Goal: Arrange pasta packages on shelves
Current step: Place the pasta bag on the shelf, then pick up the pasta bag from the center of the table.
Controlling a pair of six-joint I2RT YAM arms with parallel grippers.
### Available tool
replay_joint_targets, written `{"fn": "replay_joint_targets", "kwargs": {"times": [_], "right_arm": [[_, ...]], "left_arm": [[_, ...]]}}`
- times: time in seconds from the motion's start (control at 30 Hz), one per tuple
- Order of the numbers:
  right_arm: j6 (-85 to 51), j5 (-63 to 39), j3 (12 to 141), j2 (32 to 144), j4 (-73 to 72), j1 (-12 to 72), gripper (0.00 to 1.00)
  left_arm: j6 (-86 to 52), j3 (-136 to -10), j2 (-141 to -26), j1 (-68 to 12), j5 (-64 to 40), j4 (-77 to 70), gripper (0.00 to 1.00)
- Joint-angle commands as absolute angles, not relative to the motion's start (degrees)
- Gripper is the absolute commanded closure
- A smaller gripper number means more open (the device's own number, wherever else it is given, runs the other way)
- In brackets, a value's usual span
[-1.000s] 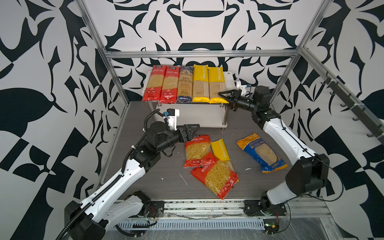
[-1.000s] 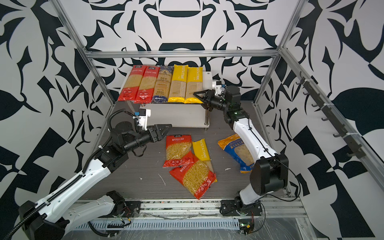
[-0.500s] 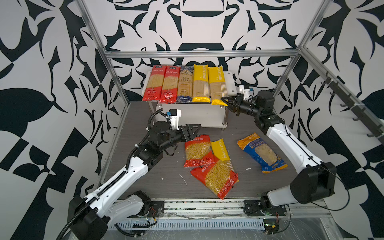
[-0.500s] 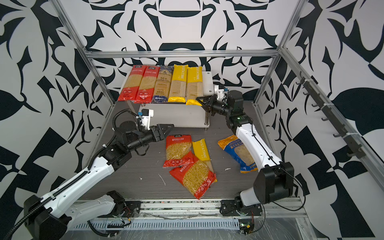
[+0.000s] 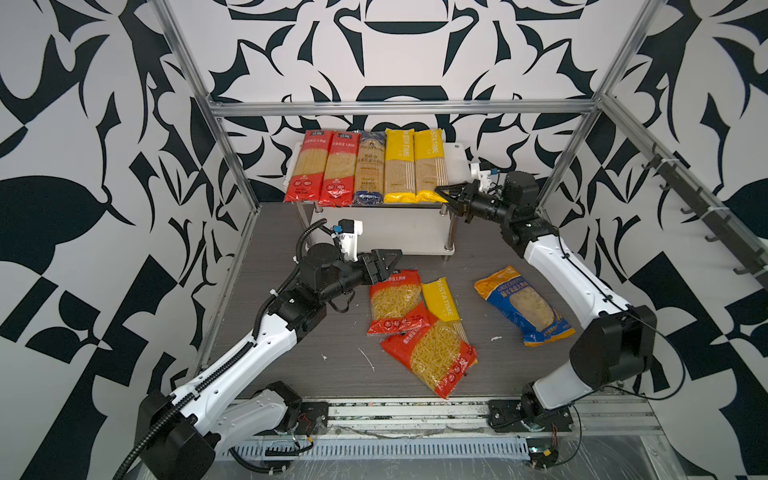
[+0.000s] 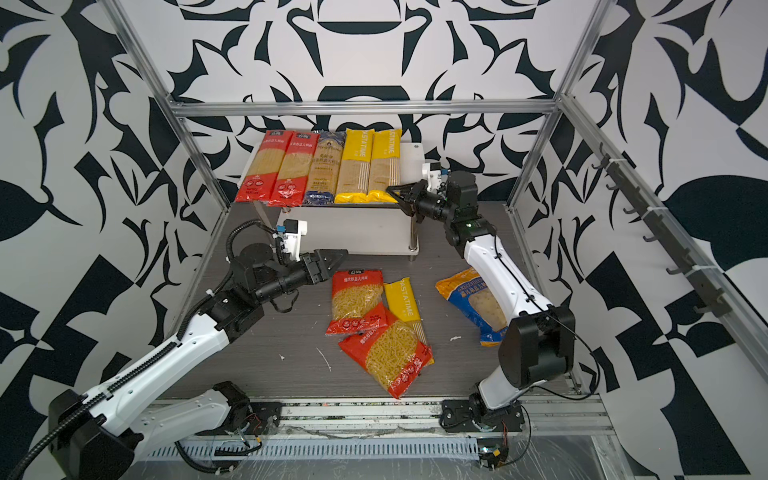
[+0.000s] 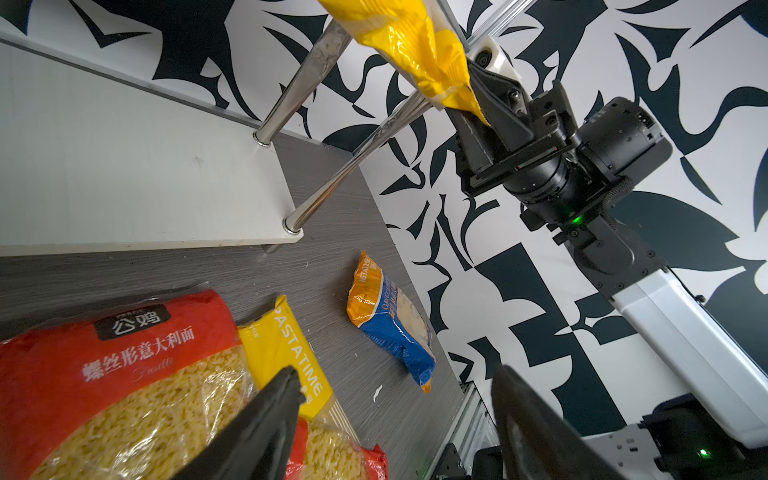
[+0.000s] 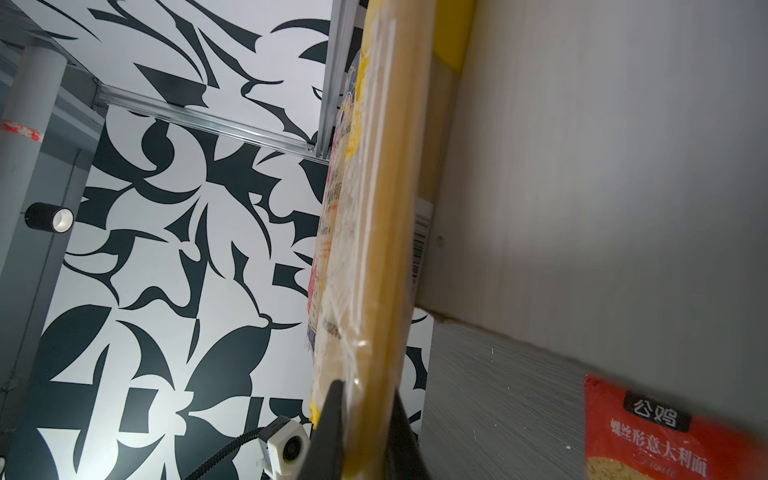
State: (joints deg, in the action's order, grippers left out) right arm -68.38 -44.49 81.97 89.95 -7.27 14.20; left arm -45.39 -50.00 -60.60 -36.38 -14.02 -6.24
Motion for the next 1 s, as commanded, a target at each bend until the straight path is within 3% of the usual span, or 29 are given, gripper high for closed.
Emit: {"fn": "replay_joint_targets", "kwargs": {"times": [0.0, 0.1, 0.3, 0.5, 0.63, 0.83, 0.97], "right_arm": [[-65.57, -45.16, 83.43, 89.55, -11.29, 15.56, 0.9], [-66.02, -45.69, 80.72, 87.72, -13.37, 15.39, 0.63], [-68.64, -48.15, 73.94, 83.1, -17.31, 13.45, 0.36], [-66.66, -51.24, 62.61, 73.36, -16.03, 9.68, 0.32], [-59.73, -51.34, 54.72, 65.72, -6.51, 7.7, 0.32], [-50.19, -46.41, 48.18, 60.7, 5.79, 6.63, 0.43], [-49.4, -42.59, 42.98, 60.24, 6.15, 7.99, 0.47]], "left_arm": [[-45.31, -49.31, -59.9, -36.21, -13.37, -6.88, 0.23], [-44.84, -49.15, -59.46, -36.21, -13.1, -6.29, 0.23], [-44.39, -49.14, -59.73, -36.21, -13.29, -6.24, 0.23], [-44.38, -46.98, -59.72, -36.21, -12.93, -5.95, 0.23], [-44.38, -43.94, -58.95, -36.21, -12.27, -5.71, 0.23], [-44.65, -38.74, -58.25, -37.27, -8.73, -6.21, 0.24], [-45.45, -35.56, -59.3, -39.81, -4.24, -5.63, 0.23]]}}
